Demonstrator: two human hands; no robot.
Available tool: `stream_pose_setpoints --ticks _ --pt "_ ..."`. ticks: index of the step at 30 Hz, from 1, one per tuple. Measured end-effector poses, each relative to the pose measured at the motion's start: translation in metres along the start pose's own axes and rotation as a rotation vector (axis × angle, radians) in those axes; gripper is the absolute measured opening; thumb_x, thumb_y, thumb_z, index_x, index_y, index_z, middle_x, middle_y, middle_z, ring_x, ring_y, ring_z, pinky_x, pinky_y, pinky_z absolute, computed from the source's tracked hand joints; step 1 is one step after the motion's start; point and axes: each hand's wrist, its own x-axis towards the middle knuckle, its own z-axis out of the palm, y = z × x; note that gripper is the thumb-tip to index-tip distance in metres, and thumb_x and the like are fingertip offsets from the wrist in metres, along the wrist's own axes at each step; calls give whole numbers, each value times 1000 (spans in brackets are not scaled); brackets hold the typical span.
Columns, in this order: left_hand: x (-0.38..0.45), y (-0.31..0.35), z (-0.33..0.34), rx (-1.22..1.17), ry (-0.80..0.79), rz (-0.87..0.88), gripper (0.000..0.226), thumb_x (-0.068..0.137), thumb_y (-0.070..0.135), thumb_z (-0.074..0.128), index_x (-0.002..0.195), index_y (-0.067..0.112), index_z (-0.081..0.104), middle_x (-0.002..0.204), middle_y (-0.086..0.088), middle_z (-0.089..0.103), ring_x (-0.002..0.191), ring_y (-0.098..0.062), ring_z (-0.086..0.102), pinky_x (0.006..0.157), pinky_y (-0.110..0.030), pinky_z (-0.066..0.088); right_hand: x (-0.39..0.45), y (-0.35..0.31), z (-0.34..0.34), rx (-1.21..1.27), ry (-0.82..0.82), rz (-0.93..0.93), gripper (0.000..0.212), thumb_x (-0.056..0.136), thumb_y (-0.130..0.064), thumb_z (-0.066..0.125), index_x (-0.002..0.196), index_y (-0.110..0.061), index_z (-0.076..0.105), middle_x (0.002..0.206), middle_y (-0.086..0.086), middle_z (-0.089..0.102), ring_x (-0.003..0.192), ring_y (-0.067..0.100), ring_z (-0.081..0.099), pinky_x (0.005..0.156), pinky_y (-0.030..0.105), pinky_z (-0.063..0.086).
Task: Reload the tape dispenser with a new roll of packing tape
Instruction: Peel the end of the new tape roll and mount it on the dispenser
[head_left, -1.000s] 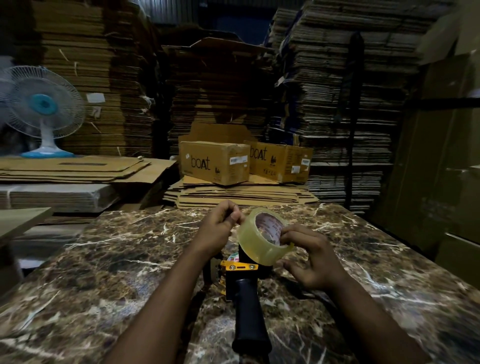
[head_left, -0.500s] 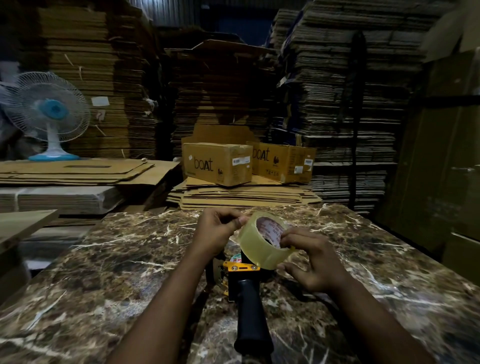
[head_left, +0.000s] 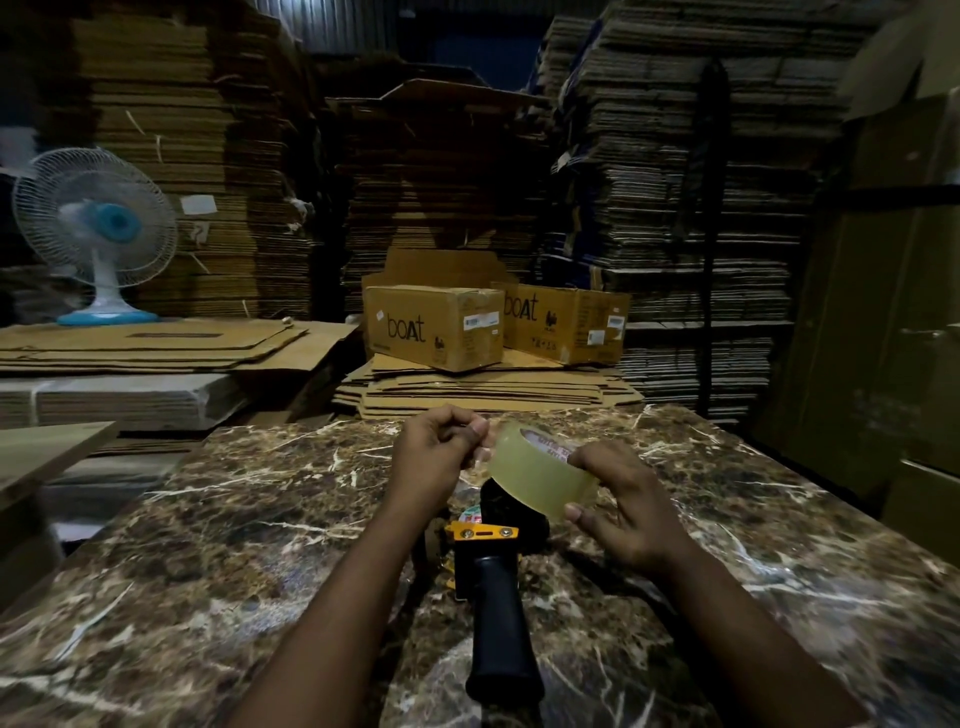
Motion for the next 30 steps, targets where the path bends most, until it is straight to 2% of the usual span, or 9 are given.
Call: stream_pose_setpoints --ticks 4,9,11,13,16,19,23,26,30 --pt "2 4 -11 -39 102 -43 6 92 5 63 91 3 68 73 -10 72 62 -16 67 59 -29 57 -1 0 -3 81 15 69 27 82 -50 56 95 -27 57 91 -18 53 90 19 47 67 33 38" --pt "-1 4 -13 -16 91 -110 6 87 13 73 85 9 68 82 -12 74 74 -21 70 63 -34 57 -2 -3 0 167 46 162 26 77 -50 58 98 -33 58 93 -26 51 91 17 49 67 32 37" --pt "-3 6 -10 -34 86 -120 10 84 13 76 80 13 66 81 -7 75 78 -21 72 69 -40 59 -2 -6 1 241 75 209 25 76 -50 59 96 -36 60 94 -19 51 89 18 49 68 33 39" --pt "-5 7 -6 -58 67 -140 12 86 10 73 81 14 63 85 -5 74 87 -26 72 71 -44 58 -2 -9 2 289 95 258 26 74 -52 59 95 -37 60 97 0 51 89 19 50 70 35 40" --pt "-7 8 1 -93 -12 -192 23 86 5 70 89 21 54 110 -10 68 100 -29 67 67 -38 58 -1 -9 4 344 112 299 27 74 -53 60 97 -38 63 98 15 48 91 26 51 73 39 41" --pt "-7 9 4 -130 -130 -203 36 89 -2 63 96 29 45 116 -12 71 105 -24 68 73 -35 55 -1 -6 3 390 134 302 21 75 -50 62 96 -49 63 98 18 47 91 32 49 74 42 41" --pt "-8 12 6 -220 -185 -209 28 96 0 53 96 25 41 105 -8 77 98 -22 70 70 -33 57 -2 -3 2 409 136 297 24 76 -49 62 99 -51 62 100 17 49 92 26 51 73 39 41" --pt "-8 11 3 -258 -235 -203 30 95 -3 54 96 22 38 108 -12 76 99 -24 70 73 -38 58 -2 1 2 426 143 303 27 76 -49 62 103 -51 63 103 20 51 93 31 53 74 42 44" --pt "-8 8 0 -259 -263 -188 37 89 -5 61 97 22 37 103 -10 77 95 -19 72 74 -42 57 -4 4 0 442 143 294 29 78 -46 61 106 -39 64 102 18 52 92 29 53 72 37 41"
